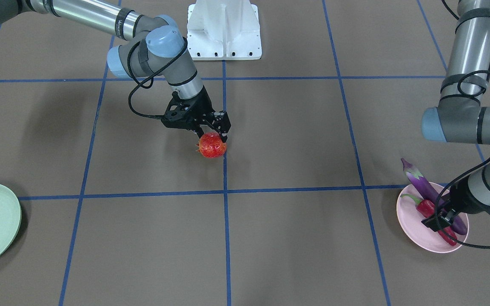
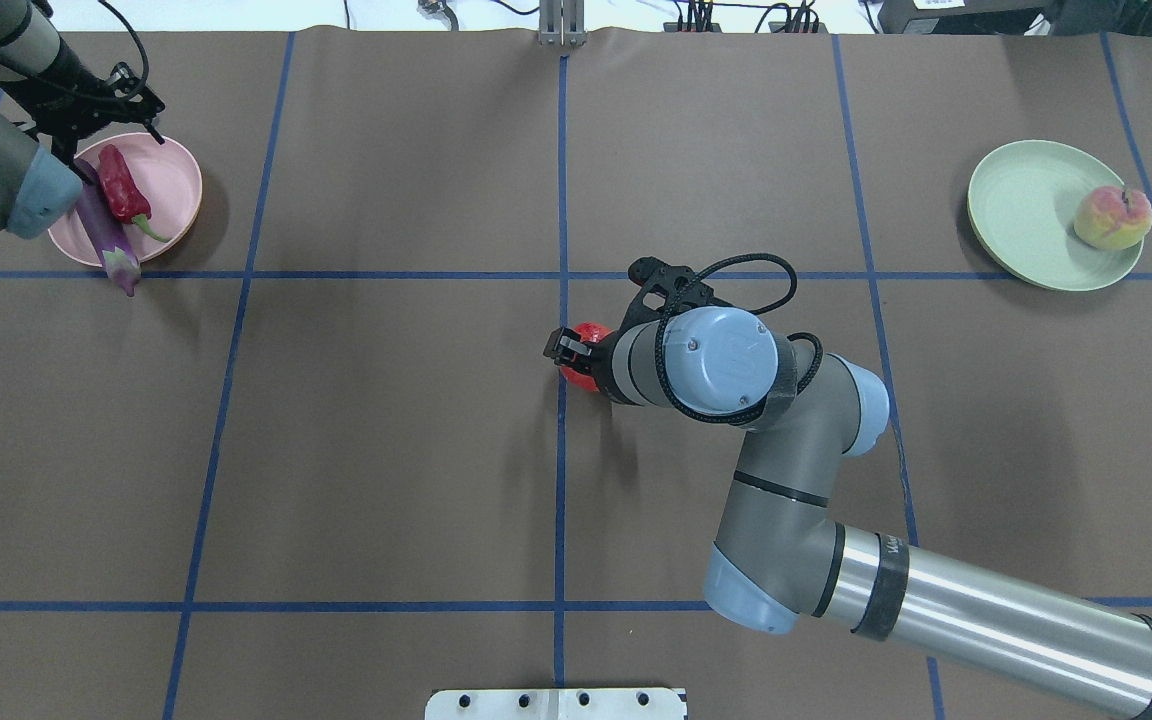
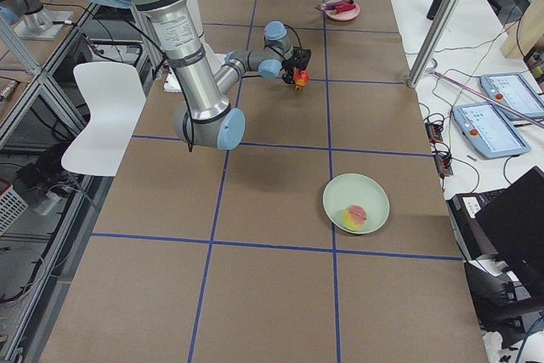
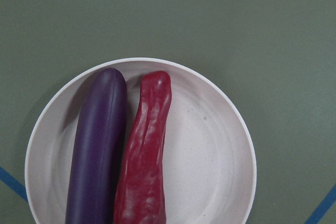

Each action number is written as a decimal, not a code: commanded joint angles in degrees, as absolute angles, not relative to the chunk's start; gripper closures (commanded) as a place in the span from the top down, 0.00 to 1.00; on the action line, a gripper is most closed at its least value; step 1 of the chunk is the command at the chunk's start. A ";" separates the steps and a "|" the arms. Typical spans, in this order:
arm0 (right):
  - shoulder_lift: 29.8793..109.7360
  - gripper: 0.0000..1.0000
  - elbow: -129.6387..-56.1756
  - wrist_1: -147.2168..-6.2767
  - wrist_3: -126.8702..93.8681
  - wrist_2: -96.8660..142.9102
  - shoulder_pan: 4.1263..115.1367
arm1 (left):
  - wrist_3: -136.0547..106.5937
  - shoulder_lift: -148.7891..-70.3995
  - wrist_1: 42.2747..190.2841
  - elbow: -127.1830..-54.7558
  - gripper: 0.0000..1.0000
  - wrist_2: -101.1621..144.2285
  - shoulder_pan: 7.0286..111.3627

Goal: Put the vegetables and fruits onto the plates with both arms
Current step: 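Grasp the red pomegranate with the right gripper and lift it, then carry the pomegranate to the green plate and release it with the right gripper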

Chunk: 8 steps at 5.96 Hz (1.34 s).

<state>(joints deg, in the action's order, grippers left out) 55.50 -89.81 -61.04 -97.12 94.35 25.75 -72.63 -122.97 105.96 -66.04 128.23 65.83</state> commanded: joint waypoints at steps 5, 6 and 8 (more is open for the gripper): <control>65.36 0.00 -90.82 -69.61 -80.02 106.79 52.95 | -79.63 -117.18 105.82 -81.97 1.00 130.17 64.78; 66.43 0.00 -85.92 -69.61 -78.15 108.61 58.39 | -79.63 -116.55 105.73 -83.05 1.00 130.17 64.78; 71.86 0.00 -80.18 -69.17 -67.20 108.99 63.10 | -79.80 -115.24 105.65 -86.29 1.00 130.17 64.51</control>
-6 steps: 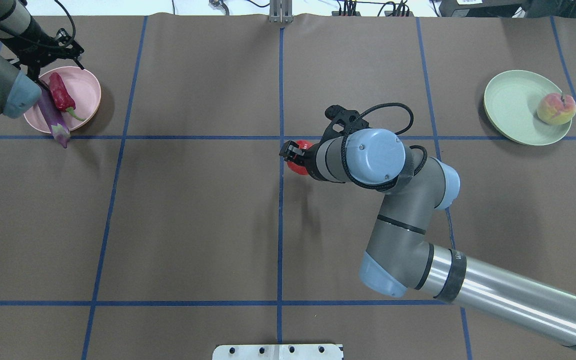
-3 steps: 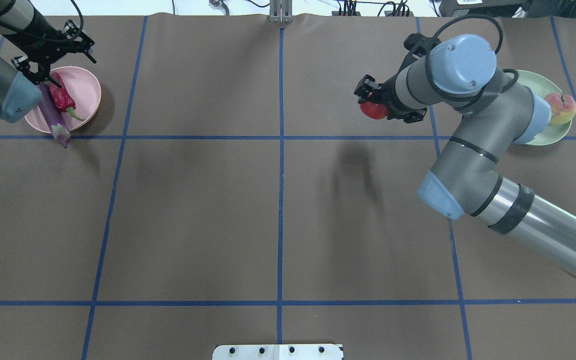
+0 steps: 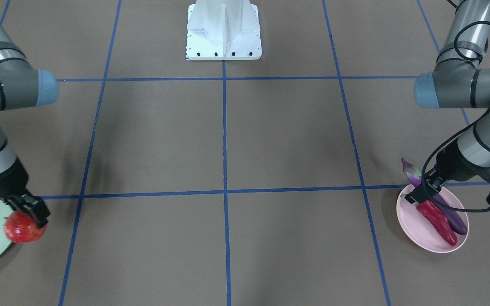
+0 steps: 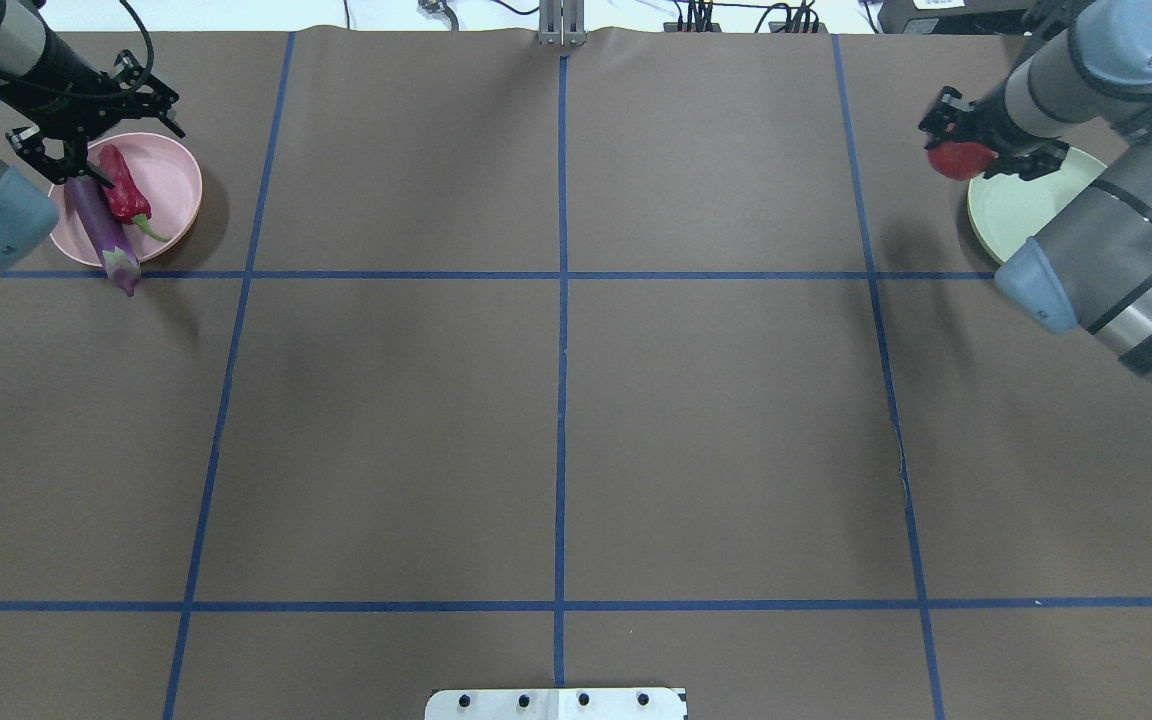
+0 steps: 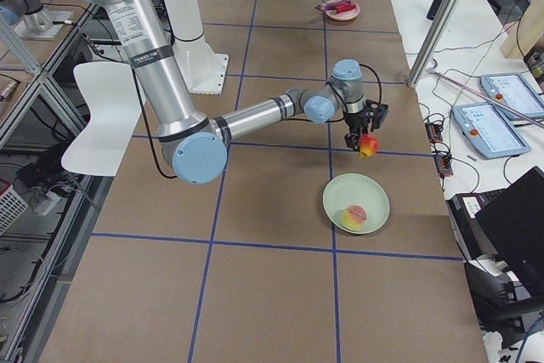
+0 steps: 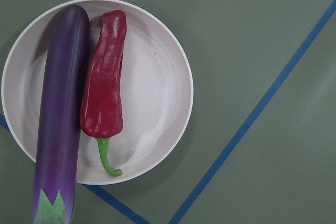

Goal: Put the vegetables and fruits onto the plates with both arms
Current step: 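Carry the pomegranate to the green plate and release it with the right gripper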

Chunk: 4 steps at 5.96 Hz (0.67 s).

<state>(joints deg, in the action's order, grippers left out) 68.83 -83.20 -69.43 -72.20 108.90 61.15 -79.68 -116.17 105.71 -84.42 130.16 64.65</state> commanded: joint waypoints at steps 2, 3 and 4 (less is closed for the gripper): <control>74.52 0.99 -79.54 -68.64 -66.09 109.42 63.63 | -79.80 -114.96 102.85 -88.84 1.00 130.08 64.34; 74.44 1.00 -79.63 -66.55 -66.18 109.60 63.55 | -79.63 -114.96 102.57 -88.94 1.00 130.17 64.34; 74.44 1.00 -79.89 -63.66 -63.40 110.90 63.63 | -76.93 -114.26 102.83 -89.12 1.00 130.34 64.51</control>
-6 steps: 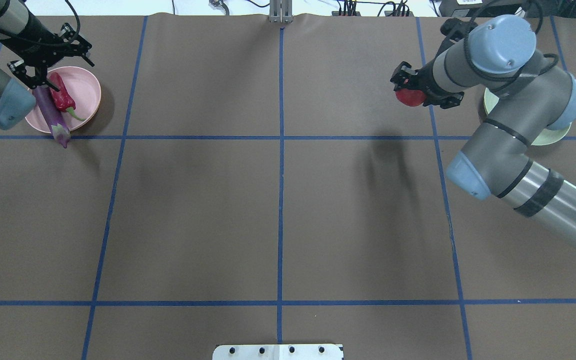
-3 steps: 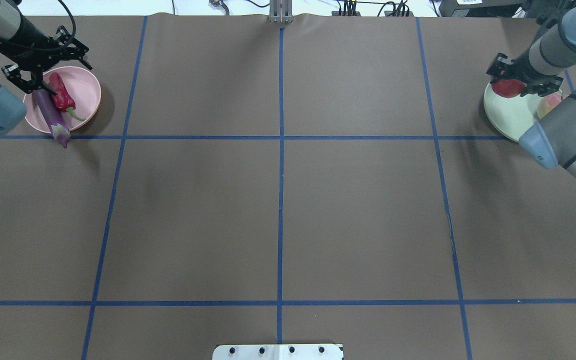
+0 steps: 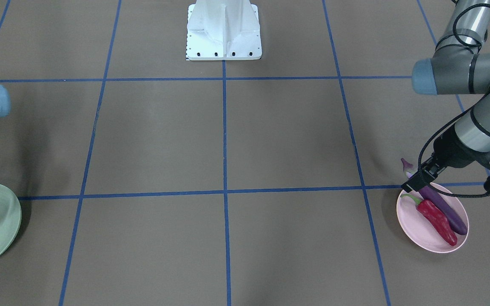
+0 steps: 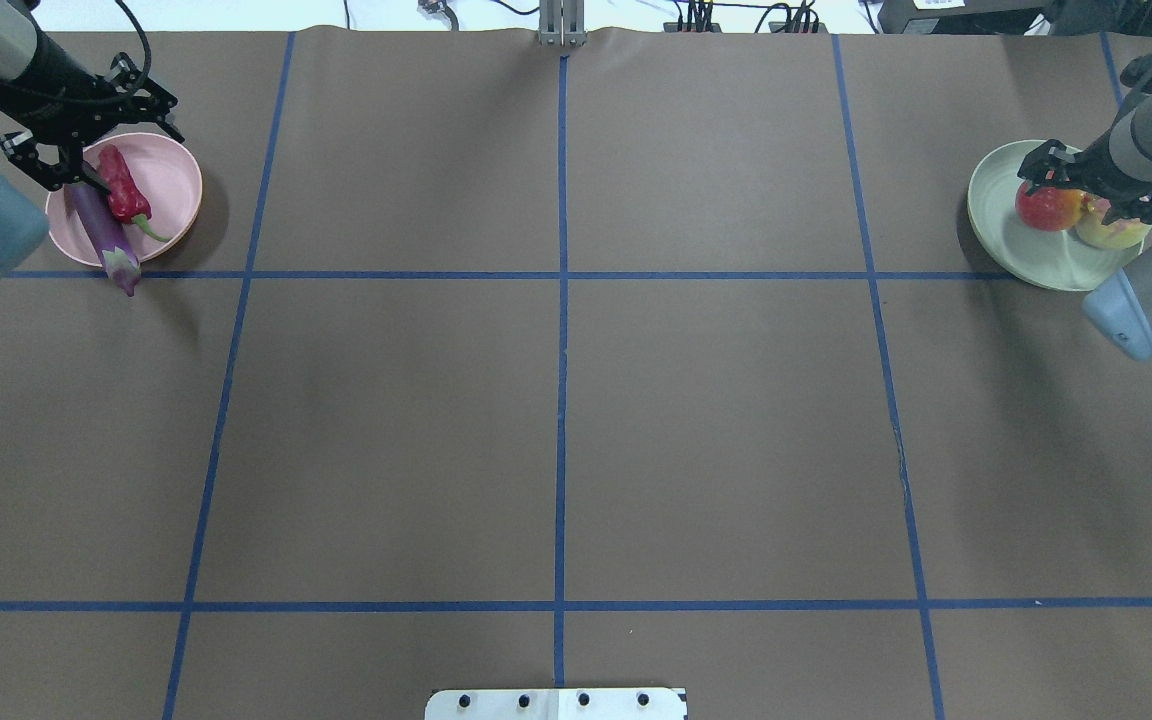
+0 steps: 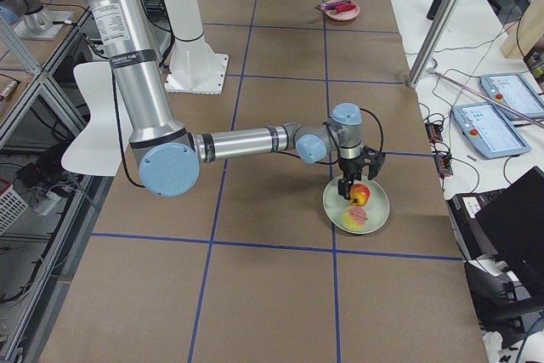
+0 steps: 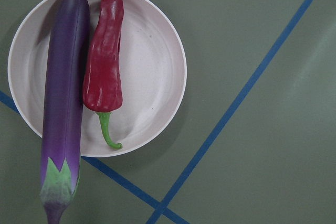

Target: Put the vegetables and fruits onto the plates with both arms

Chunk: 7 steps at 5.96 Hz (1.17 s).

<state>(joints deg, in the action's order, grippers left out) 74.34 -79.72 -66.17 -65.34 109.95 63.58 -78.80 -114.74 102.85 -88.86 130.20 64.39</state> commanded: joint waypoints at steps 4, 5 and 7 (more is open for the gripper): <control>81.97 1.00 -84.81 -63.37 -38.79 129.16 77.04 | -43.78 -95.67 103.18 -99.83 1.00 130.25 66.78; 84.52 1.00 -84.73 -63.80 -29.45 132.85 81.08 | -35.50 -92.93 103.18 -99.76 1.00 130.34 69.49; 88.92 1.00 -84.46 -64.42 -14.66 136.31 86.82 | -25.35 -88.44 102.92 -99.67 1.00 132.08 73.81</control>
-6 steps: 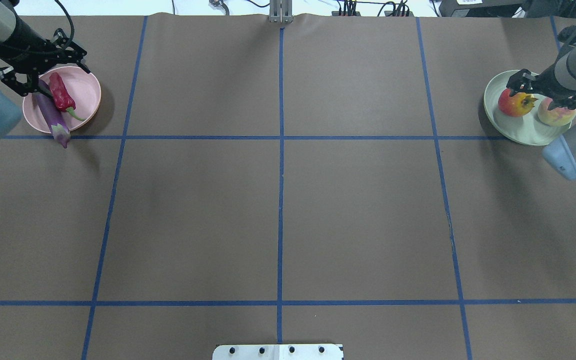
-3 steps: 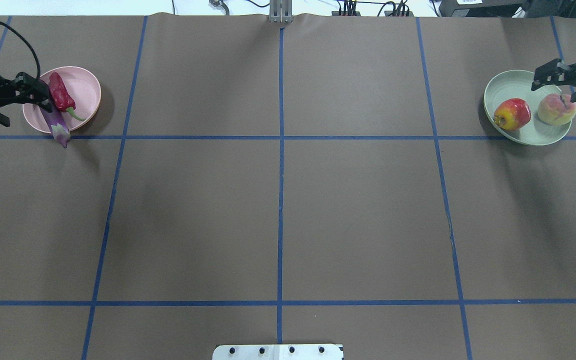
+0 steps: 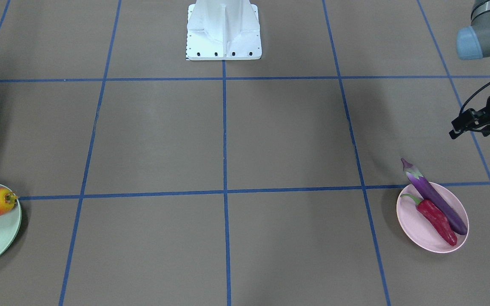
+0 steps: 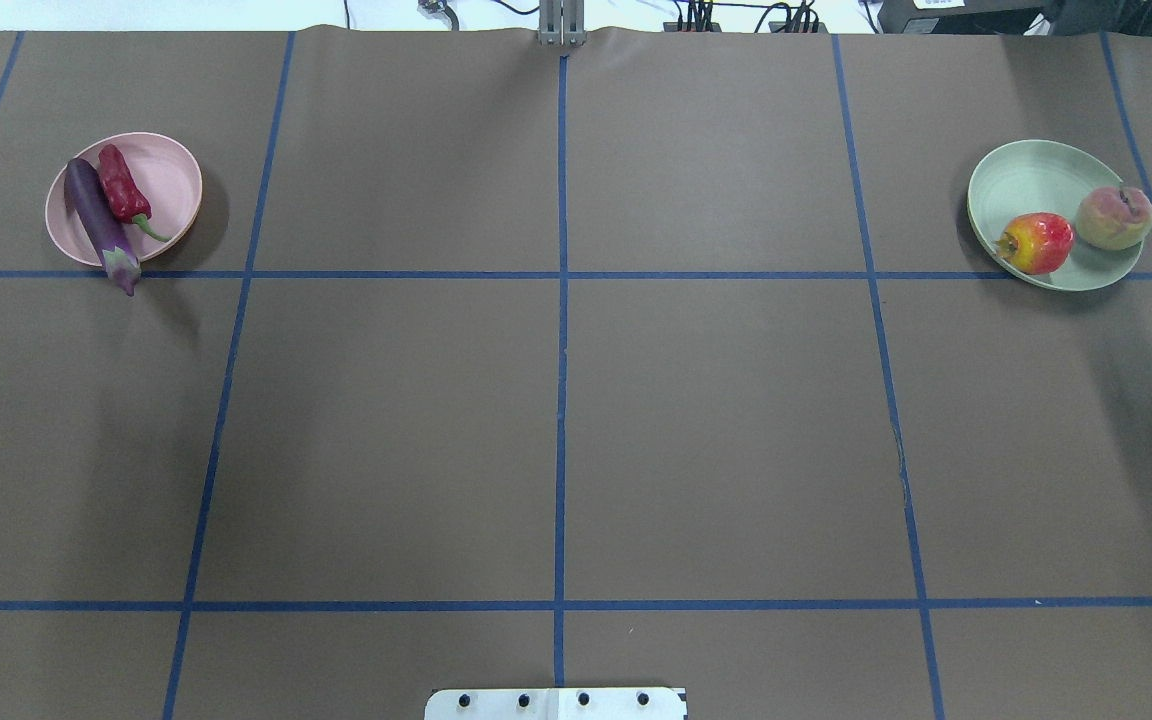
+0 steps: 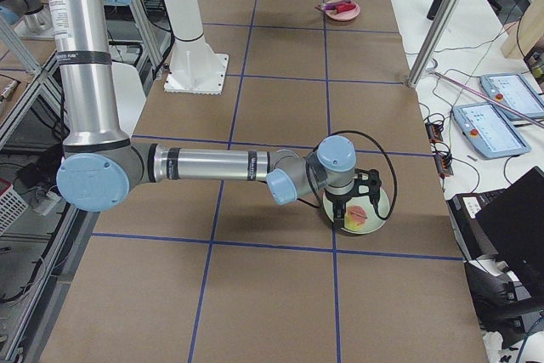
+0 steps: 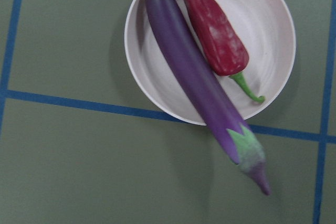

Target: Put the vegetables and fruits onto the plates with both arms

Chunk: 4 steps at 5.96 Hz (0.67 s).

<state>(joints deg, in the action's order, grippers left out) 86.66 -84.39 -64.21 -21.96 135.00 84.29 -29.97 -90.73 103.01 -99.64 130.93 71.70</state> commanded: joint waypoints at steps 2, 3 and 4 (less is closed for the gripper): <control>89.48 1.00 -84.55 -73.58 -2.18 136.58 87.62 | -19.63 -85.97 102.57 -99.15 1.00 134.82 77.95; 88.69 1.00 -85.25 -80.61 3.81 137.10 87.97 | -19.25 -85.00 101.61 -98.97 1.00 134.82 79.53; 88.86 1.00 -86.56 -84.25 4.82 137.72 87.80 | -18.81 -84.56 99.25 -98.96 1.00 135.09 81.28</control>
<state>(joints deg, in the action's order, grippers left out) 88.93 -85.49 -79.63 2.10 137.17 87.77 -19.47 -85.18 101.08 -99.04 134.85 79.58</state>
